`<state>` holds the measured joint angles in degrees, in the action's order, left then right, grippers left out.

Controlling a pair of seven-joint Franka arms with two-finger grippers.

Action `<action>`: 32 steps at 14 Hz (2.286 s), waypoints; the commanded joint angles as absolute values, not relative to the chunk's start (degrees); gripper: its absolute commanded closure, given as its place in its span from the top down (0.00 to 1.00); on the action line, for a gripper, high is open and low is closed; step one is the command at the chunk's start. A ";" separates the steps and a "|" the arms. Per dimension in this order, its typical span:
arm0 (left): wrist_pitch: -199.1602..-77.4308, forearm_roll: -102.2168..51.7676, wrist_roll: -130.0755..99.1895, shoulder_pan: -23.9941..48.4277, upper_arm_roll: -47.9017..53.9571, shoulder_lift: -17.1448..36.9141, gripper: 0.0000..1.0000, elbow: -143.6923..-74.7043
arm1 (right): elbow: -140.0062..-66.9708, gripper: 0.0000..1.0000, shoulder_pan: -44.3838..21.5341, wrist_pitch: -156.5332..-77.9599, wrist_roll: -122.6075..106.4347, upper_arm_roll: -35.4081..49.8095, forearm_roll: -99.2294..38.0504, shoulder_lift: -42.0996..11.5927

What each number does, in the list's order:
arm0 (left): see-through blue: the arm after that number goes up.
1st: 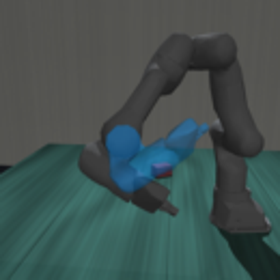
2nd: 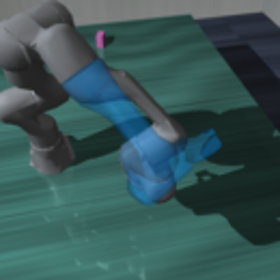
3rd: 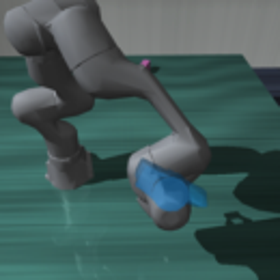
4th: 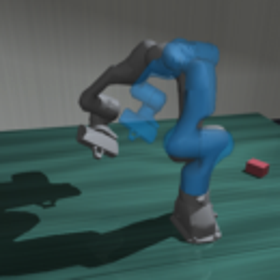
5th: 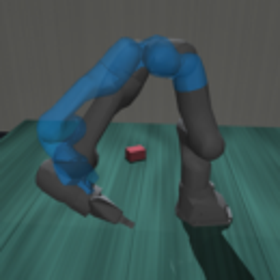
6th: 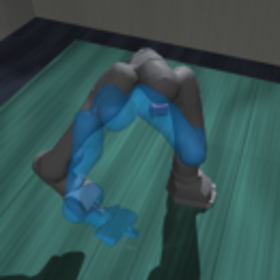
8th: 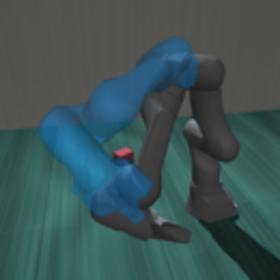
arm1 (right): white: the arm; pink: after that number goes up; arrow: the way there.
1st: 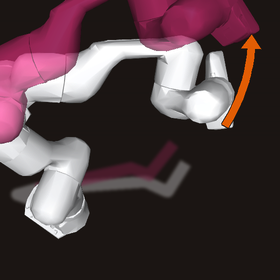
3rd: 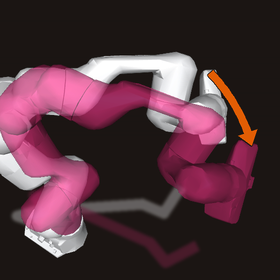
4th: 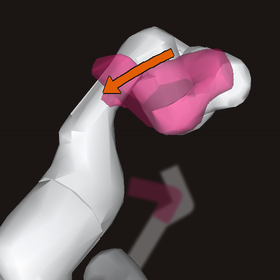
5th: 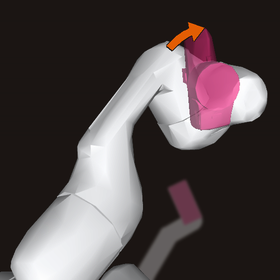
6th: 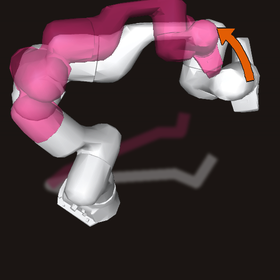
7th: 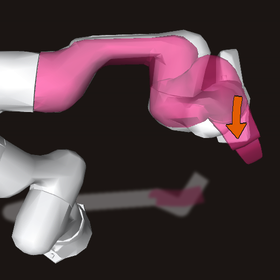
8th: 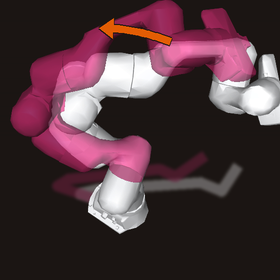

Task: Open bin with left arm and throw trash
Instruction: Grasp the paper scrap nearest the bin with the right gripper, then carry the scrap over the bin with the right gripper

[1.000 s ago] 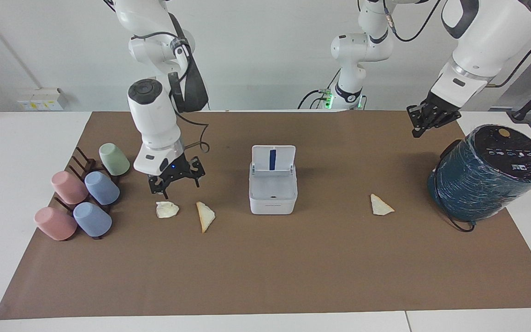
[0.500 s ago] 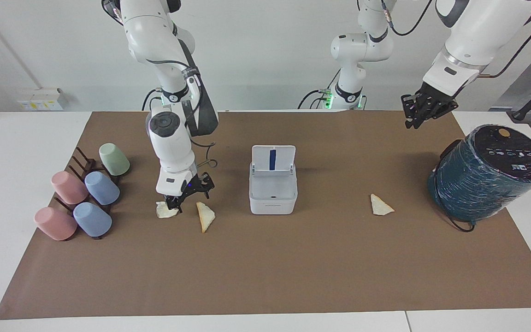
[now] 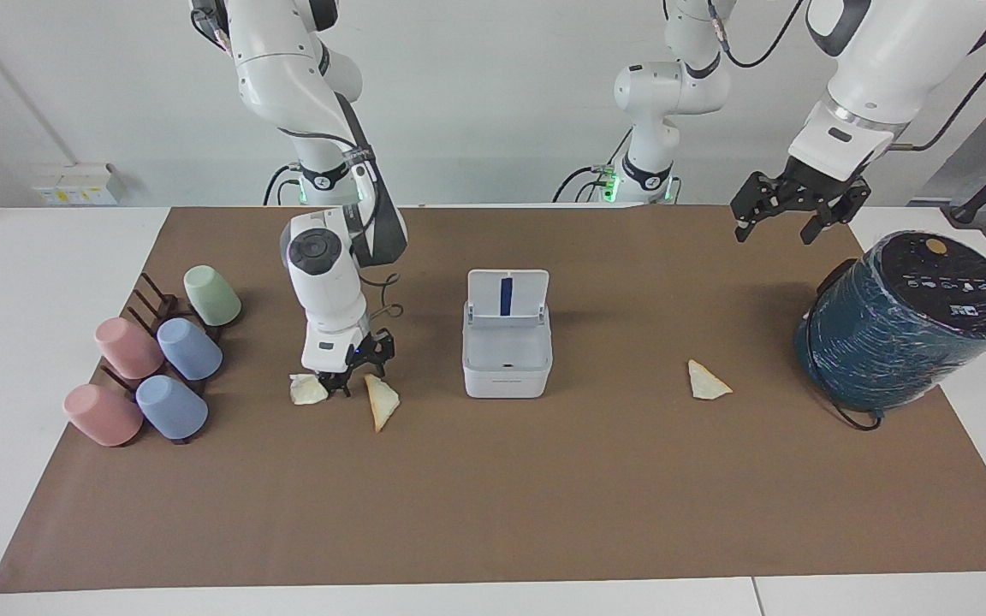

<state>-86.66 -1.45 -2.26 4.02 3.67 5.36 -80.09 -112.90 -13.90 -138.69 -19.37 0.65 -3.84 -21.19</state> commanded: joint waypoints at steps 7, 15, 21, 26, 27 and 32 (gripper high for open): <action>-89.03 -0.35 -1.41 3.78 3.69 1.94 1.00 -85.95 | -108.82 0.00 -13.71 -129.75 -3.99 2.62 -6.42 -13.19; -89.12 -0.35 0.53 2.81 3.43 1.76 1.00 -86.13 | -103.27 0.00 -13.80 -121.55 4.81 3.43 -33.30 -13.10; -92.02 -0.44 0.35 2.90 3.52 0.79 1.00 -88.77 | -103.10 0.00 -19.42 -126.82 -1.30 4.39 -30.50 -13.36; -96.15 -0.70 0.44 2.81 3.43 -0.88 1.00 -93.07 | -104.15 0.00 -20.92 -125.07 -15.44 4.39 -30.59 -12.83; -96.07 -0.70 0.44 2.81 3.51 -0.88 1.00 -93.08 | -104.24 0.00 -21.00 -125.24 -18.25 4.39 -30.50 -13.18; -96.15 -0.79 0.44 2.81 3.43 -0.88 1.00 -93.08 | -104.24 0.00 -20.92 -126.39 -34.27 4.39 -25.77 -14.77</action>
<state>-94.70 -1.39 -0.51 3.24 3.27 1.18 -90.43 -104.25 -21.34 -125.97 -30.77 4.05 -28.66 -14.55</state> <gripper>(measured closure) 0.000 0.916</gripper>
